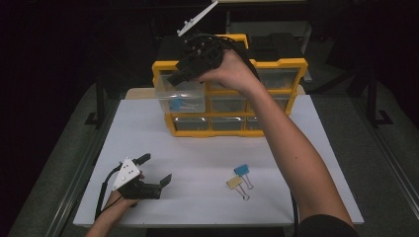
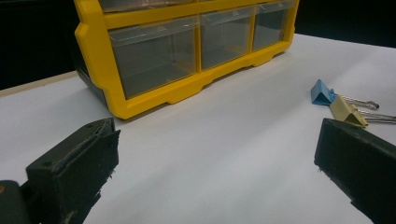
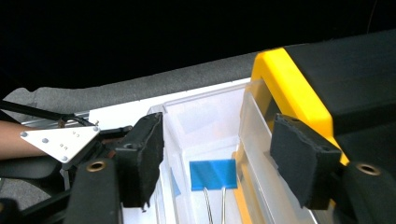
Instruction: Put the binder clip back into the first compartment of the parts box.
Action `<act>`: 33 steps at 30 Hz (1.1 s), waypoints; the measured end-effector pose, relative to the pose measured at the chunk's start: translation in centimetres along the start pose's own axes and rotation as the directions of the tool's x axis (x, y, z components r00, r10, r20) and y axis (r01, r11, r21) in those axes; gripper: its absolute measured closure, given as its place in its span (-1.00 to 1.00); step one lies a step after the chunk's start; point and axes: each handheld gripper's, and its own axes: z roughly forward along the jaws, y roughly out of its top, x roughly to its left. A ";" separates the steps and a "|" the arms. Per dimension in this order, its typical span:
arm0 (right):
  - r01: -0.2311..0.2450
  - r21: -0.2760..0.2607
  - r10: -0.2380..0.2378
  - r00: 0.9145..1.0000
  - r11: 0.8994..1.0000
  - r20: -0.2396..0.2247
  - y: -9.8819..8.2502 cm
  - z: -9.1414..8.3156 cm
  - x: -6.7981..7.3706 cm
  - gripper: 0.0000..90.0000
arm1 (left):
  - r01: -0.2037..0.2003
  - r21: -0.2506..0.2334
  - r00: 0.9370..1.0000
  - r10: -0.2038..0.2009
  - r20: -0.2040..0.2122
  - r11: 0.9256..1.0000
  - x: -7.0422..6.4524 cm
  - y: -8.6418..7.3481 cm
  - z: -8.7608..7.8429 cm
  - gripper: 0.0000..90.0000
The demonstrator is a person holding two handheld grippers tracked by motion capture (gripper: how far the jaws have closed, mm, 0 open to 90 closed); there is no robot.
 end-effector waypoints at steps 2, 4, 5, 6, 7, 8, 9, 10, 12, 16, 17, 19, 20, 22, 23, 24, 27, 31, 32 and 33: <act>-0.007 -0.017 0.007 1.000 1.000 0.010 -0.2 -0.6 0.1 -0.30 | 0.001 -0.002 1.000 -0.001 -0.001 1.000 0.0 0.0 0.0 -1.00; -0.009 -0.029 0.009 1.000 1.000 0.022 -0.5 -1.2 0.2 -0.35 | -0.004 0.001 1.000 0.004 -0.002 1.000 0.1 0.0 0.0 -1.00; -0.006 -0.038 0.007 1.000 0.999 0.029 -0.6 -1.4 0.2 -0.37 | -0.007 0.002 1.000 0.007 -0.002 1.000 0.1 0.0 0.0 -1.00; 0.001 -0.041 0.001 0.999 0.999 0.033 -0.8 -1.7 0.2 -0.38 | -0.007 0.003 1.000 0.007 -0.003 1.000 0.1 0.0 0.0 -1.00; 0.004 -0.043 -0.002 0.999 0.999 0.040 -1.0 -1.9 0.2 -0.40 | -0.007 0.003 1.000 0.007 -0.003 1.000 0.1 0.0 0.0 -1.00; -0.011 -0.042 0.013 0.999 0.999 0.045 -1.2 -2.2 0.3 -0.42 | -0.011 0.001 1.000 0.011 -0.004 1.000 0.1 0.0 0.0 -1.00; -0.016 -0.042 0.018 0.999 0.999 0.046 -1.4 -2.4 0.3 -0.42 | -0.010 0.002 1.000 0.010 -0.005 1.000 0.1 0.0 0.0 -1.00; -0.017 -0.039 0.019 0.999 0.999 0.046 -1.6 -2.6 0.3 -0.43 | -0.010 0.003 1.000 0.010 -0.005 1.000 0.1 0.0 0.0 -1.00; -0.018 -0.041 0.020 0.999 0.999 0.047 -1.8 -2.8 0.4 -0.43 | -0.010 0.003 1.000 0.010 -0.005 1.000 0.1 0.0 0.0 -1.00; -0.017 -0.044 0.020 0.998 0.999 0.057 -2.6 -3.8 0.5 -0.47 | -0.006 0.006 1.000 0.006 -0.005 1.000 0.1 0.0 0.1 -1.00; -0.017 -0.047 0.020 0.998 0.999 0.058 -3.0 -4.1 0.5 -0.49 | -0.008 0.007 1.000 0.008 -0.004 1.000 0.1 0.0 0.0 -1.00; -0.022 -0.043 0.025 0.998 0.999 0.060 -3.2 -4.2 0.6 -0.51 | -0.007 0.002 1.000 0.007 -0.006 1.000 0.1 0.0 0.1 -1.00; -0.015 -0.038 0.017 0.998 0.999 0.059 -3.5 -4.4 0.5 -0.52 | -0.006 0.003 1.000 0.006 -0.006 1.000 0.1 -0.1 0.1 -1.00; -0.022 -0.043 0.024 0.998 0.999 0.059 -4.1 -4.7 0.8 -0.53 | 0.006 -0.006 1.000 -0.006 -0.005 1.000 0.1 -0.1 0.1 -1.00; -0.022 -0.043 0.024 0.998 0.999 0.059 -4.1 -4.7 0.8 -0.53 | 0.006 -0.006 1.000 -0.006 -0.005 1.000 0.1 -0.1 0.1 -1.00; -0.027 -0.040 0.029 0.998 0.999 0.059 -4.3 -4.8 0.8 -0.53 | -0.005 0.013 1.000 0.006 -0.006 1.000 0.2 0.0 0.0 -1.00; -0.020 -0.041 0.023 0.998 0.999 0.064 -5.0 -5.0 0.9 -0.55 | -0.004 0.014 1.000 0.004 -0.006 1.000 0.1 0.0 0.0 -1.00; -0.019 -0.047 0.023 0.997 0.999 0.068 -5.8 -5.2 1.1 -0.58 | -0.006 0.016 1.000 0.006 -0.005 1.000 0.1 0.0 0.0 -1.00; -0.022 -0.044 0.025 0.997 0.999 0.076 -6.2 -5.2 1.2 -0.61 | -0.002 0.013 1.000 0.002 -0.006 1.000 0.1 0.0 0.0 -1.00; -0.022 -0.044 0.025 0.997 0.999 0.076 -6.2 -5.2 1.2 -0.61 | -0.002 0.013 1.000 0.002 -0.006 1.000 0.1 0.0 0.0 -1.00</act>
